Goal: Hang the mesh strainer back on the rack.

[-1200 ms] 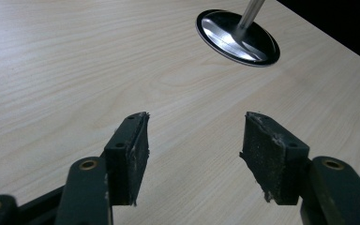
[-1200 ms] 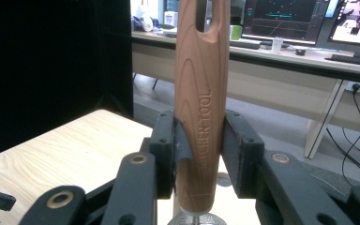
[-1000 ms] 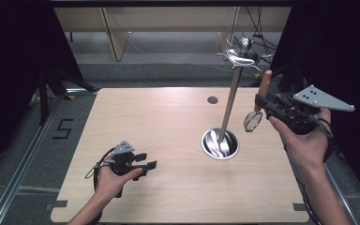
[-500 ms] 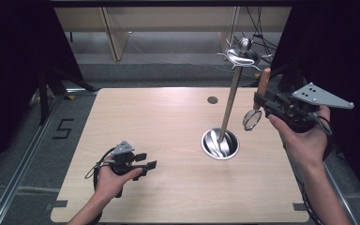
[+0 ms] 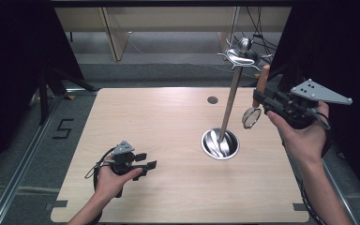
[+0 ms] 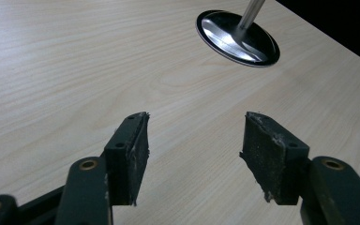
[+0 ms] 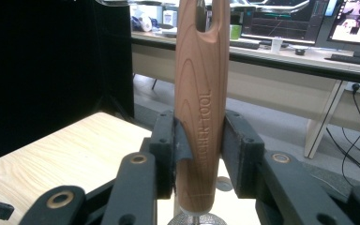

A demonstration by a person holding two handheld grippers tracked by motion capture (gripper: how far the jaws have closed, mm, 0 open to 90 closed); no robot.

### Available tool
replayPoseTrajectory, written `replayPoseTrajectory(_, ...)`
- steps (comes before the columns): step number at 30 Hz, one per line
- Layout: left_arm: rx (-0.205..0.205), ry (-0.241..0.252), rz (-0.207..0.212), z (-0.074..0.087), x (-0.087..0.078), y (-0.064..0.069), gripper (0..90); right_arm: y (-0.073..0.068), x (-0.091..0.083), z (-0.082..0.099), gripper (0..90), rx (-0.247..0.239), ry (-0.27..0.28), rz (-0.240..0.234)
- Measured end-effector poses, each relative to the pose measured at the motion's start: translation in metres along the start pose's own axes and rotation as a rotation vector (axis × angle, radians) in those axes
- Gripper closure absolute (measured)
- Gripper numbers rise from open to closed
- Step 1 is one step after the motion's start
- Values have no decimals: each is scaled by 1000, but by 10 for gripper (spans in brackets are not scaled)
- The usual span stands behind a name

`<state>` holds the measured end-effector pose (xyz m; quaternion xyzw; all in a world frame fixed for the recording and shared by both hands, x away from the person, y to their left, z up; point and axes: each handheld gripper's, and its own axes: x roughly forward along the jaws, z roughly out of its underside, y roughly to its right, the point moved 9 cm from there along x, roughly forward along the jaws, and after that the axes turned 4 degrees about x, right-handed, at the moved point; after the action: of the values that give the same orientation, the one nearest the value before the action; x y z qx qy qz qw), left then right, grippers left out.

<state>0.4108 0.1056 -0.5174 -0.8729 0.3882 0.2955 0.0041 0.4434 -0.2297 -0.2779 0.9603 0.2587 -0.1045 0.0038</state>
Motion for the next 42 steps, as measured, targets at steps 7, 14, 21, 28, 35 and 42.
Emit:
replayPoseTrajectory(7,-1,1,6,0,0,1,403,1,4,0,683,0,-9,5)
replayPoseTrajectory(14,-1,-2,6,0,0,1,403,1,7,0,684,14,-13,8)
replayPoseTrajectory(21,0,0,2,0,0,0,403,1,11,0,684,9,-18,14)
replayPoseTrajectory(28,0,0,2,0,0,0,403,0,15,0,683,24,-27,18)
replayPoseTrajectory(35,-6,5,2,-1,0,0,403,0,21,0,683,19,-25,21)
replayPoseTrajectory(42,3,2,0,0,-1,-1,403,3,26,-1,682,-1,-13,30)
